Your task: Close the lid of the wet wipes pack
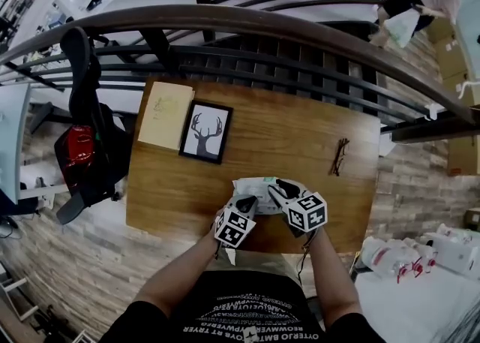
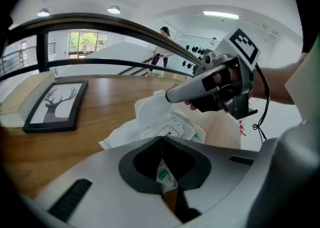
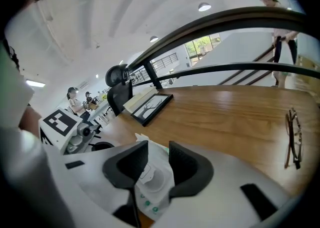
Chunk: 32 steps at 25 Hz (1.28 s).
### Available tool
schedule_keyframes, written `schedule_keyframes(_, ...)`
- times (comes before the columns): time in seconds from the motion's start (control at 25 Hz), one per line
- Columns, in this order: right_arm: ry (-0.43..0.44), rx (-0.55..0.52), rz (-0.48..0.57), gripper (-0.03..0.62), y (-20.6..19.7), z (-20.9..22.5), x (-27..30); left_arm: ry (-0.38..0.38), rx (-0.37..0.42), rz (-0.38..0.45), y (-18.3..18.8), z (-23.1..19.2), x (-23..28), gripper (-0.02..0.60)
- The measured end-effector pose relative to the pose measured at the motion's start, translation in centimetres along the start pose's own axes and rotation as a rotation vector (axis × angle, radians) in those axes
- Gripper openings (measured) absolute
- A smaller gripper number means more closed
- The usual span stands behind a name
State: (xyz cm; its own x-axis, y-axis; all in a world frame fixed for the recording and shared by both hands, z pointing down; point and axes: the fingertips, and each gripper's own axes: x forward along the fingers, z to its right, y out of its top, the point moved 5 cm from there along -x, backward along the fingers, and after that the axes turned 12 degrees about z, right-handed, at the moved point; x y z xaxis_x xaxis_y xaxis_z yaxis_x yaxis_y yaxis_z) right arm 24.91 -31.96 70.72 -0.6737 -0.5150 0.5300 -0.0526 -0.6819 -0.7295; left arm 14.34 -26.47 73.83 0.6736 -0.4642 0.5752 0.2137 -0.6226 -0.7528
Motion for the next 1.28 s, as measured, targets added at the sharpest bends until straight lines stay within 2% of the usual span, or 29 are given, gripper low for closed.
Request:
schedule_keyframes(0.2,0.015,0.029,0.002,0.146,-1.1,-1.2,-1.3,-0.025,-0.022,-0.012,0.0,-0.3,-0.1,0.028)
schedule_keyframes(0.48,0.011,0.041,-0.009,0.152,-2.8,-2.3,-2.2,-0.007,0.025,-0.052,-0.9,-1.1,-2.6,0.028)
schedule_keyframes(0.72,0.045,-0.039,-0.086,0.162,-4.0,-2.8,-3.5,0.030,0.017,-0.057,-0.5,-2.0,-4.7,0.028)
schedule_keyframes(0.84,0.116,-0.034,-0.153,0.228,-4.9,-4.6,-3.4,0.031,0.039,-0.034,0.4,-2.8,-5.6,0.028)
schedule_keyframes(0.96,0.106,-0.097,-0.174,0.232,-5.6,-6.1,-2.8,0.031,0.045,-0.019,0.6,-3.6,-6.4,0.028)
schedule_keyframes(1.08,0.089,-0.096,-0.087,0.223,-4.7,-6.9,-2.5,0.035,0.058,0.004,0.8,-4.1,-6.6,0.028)
schedule_keyframes(1.16,0.104,-0.053,0.006,0.188,-3.6,-7.4,-2.6,0.034,0.062,-0.009,0.7,-4.0,-6.9,0.028)
schedule_keyframes(1.24,0.094,0.005,0.107,0.133,-2.5,-7.7,-2.9,0.031,0.069,-0.015,0.6,-4.0,-7.3,0.028)
schedule_keyframes(1.28,0.062,0.033,0.149,0.086,-2.1,-7.6,-3.0,0.030,0.073,-0.013,0.6,-4.0,-7.5,0.028)
